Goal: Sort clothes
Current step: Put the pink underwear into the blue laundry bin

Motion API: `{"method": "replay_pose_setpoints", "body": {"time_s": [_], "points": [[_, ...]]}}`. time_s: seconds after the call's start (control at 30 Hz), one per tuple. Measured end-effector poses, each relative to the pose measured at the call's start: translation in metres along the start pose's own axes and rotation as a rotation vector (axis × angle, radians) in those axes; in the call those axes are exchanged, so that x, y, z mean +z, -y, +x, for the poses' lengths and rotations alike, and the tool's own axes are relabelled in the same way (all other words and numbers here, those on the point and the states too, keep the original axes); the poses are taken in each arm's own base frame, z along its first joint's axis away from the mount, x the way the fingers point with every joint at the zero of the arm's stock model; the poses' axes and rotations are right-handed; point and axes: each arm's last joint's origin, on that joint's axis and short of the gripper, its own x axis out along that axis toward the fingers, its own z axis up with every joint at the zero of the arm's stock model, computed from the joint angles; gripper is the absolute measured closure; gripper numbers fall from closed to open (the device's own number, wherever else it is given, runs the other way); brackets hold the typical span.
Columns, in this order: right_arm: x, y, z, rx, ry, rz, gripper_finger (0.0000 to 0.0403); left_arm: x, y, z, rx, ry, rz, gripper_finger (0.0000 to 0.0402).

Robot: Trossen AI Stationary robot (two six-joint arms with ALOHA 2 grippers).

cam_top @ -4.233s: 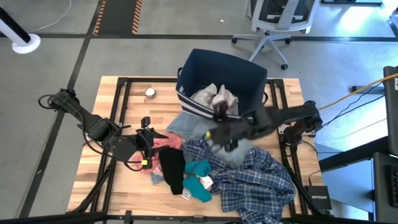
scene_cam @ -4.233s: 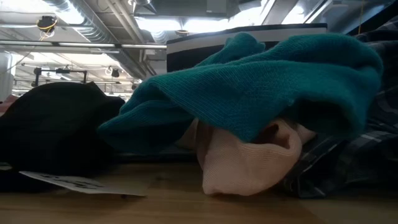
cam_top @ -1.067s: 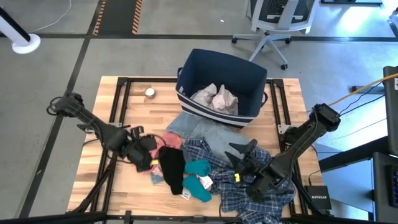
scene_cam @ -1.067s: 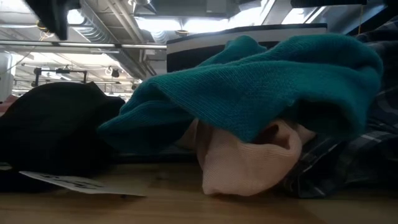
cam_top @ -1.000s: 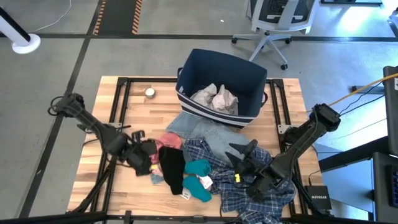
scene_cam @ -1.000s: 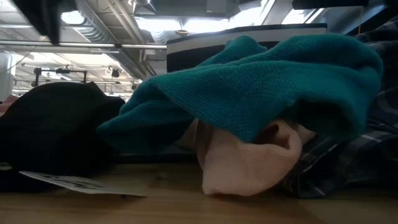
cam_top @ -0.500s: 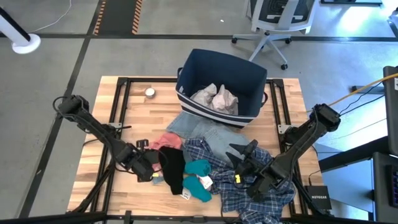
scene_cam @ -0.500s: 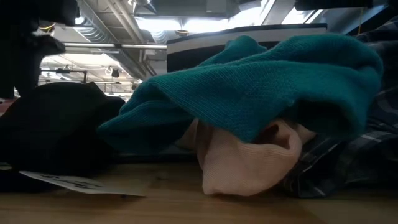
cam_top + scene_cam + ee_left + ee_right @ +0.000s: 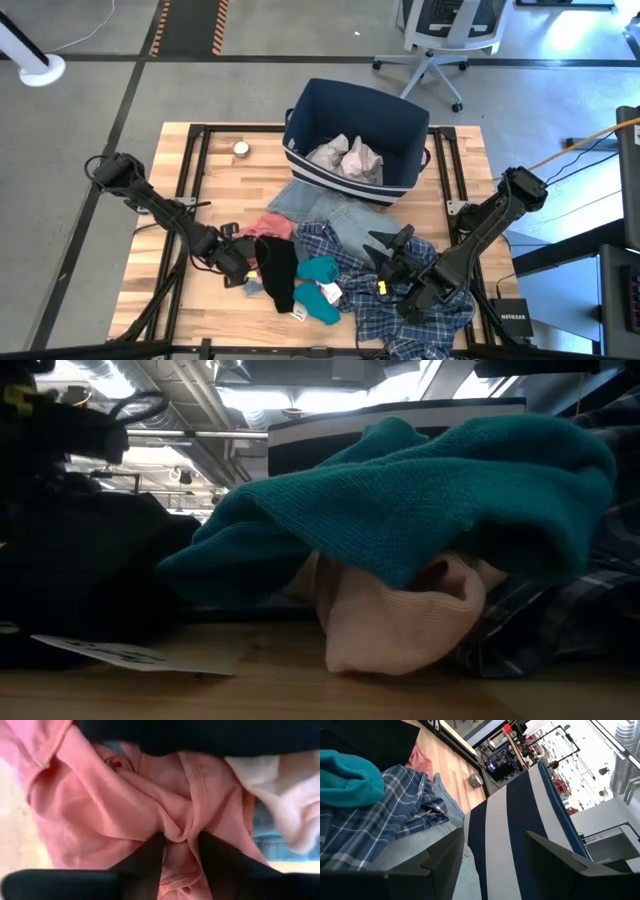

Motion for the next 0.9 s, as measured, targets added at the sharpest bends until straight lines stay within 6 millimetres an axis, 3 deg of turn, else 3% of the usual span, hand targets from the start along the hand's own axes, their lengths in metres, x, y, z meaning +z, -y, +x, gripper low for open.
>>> {"method": "replay_pose_setpoints", "body": {"time_s": [0.2,0.43,0.7,0.9], "points": [[0.000,-0.001,0.000,0.000,-0.001,-0.005,0.0178,-0.002,-0.003,0.007,-0.031,-0.009,-0.014,0.0385],[-0.001,-0.001,0.001,-0.001,-0.002,-0.006,0.0178,0.000,-0.007,-0.009,0.076,-0.089,0.011,0.0396],[-0.010,-0.005,0.005,0.000,-0.018,-0.019,0.0178,0.035,-0.006,-0.077,0.274,-0.003,0.037,0.0397],[-0.010,-0.006,0.005,0.001,-0.014,-0.010,0.0178,0.062,-0.009,-0.133,0.382,0.177,0.045,0.0396]]}}
